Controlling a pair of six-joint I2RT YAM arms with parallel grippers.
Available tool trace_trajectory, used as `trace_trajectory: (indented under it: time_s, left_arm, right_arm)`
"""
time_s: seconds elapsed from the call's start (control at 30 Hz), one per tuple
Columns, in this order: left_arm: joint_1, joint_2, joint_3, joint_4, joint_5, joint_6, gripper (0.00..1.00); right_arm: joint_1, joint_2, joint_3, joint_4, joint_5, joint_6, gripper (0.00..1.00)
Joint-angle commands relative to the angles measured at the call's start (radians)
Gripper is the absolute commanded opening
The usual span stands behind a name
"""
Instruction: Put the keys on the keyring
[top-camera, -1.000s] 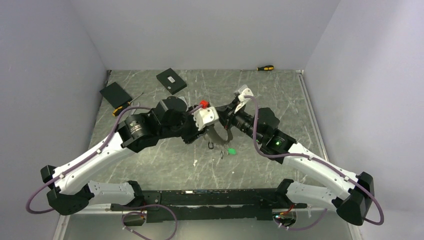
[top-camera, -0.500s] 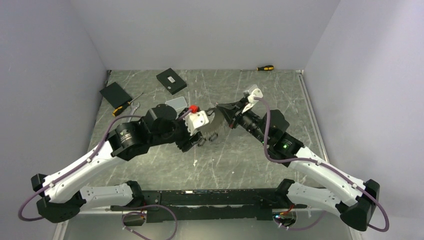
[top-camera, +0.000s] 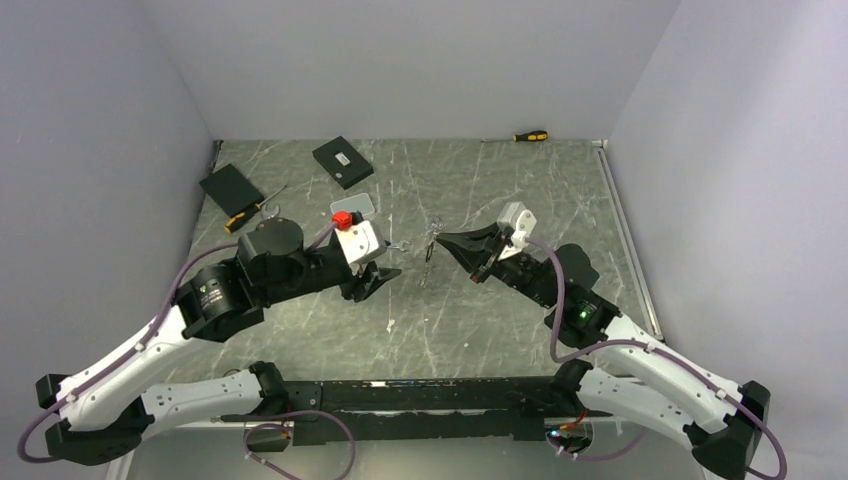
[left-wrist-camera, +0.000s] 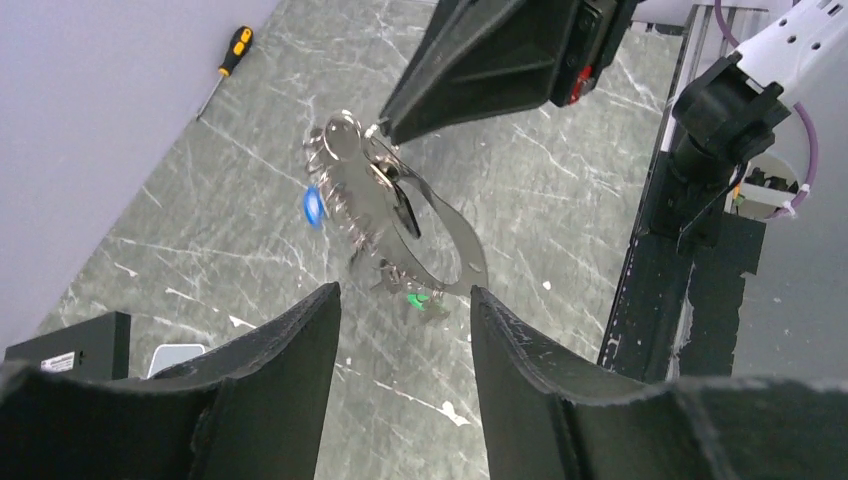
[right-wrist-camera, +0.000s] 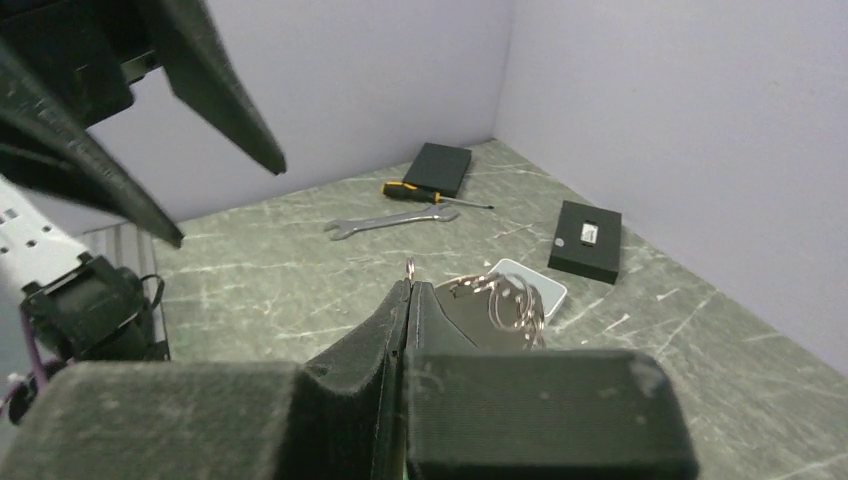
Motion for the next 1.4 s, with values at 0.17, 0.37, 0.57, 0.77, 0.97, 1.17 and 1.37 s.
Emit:
trace_trajectory:
  time_s: [0.17,0.37,0.57,0.77,0.97,1.17,1.37]
  left_arm:
    - [-0.002,-0.026,-0.054,0.169,0.08,0.018,0.45]
    - [-0.002,-0.024,-0.077,0.233,0.17,0.01,0.36]
    - [-0.002,-0.019,-0.101,0.251,0.275,-0.023,0.41]
    - [-0.002,-0.029,-0.15,0.285,0.261,-0.023,0.56]
    - [-0.002,-0.038,-0.182,0.309,0.185,-0.027,0.57]
    - [-0.002,-0.058,-0.261,0.385,0.138,-0.056,0.57]
    - [-0.002,-0.064,-0.297,0.441,0.114,-0.066,0.56]
  right_arm:
    - [-0.007,-0.048,-0.009,0.186,-0.203,0.012,0.0]
    - [-0.01,-0.041,0.003,0.202,-0.285,0.058,0.0]
    - [-0.01,-0.034,0.004,0.248,-0.319,0.106,0.0]
    - [-0.01,-0.017,0.017,0.281,-0.334,0.137,0.0]
    - [-0.01,-0.008,0.024,0.292,-0.334,0.15,0.0]
    - [-0.01,-0.008,0.026,0.315,-0.329,0.17,0.0]
    - [-0.01,-0.002,0.033,0.316,-0.333,0.177,0.0]
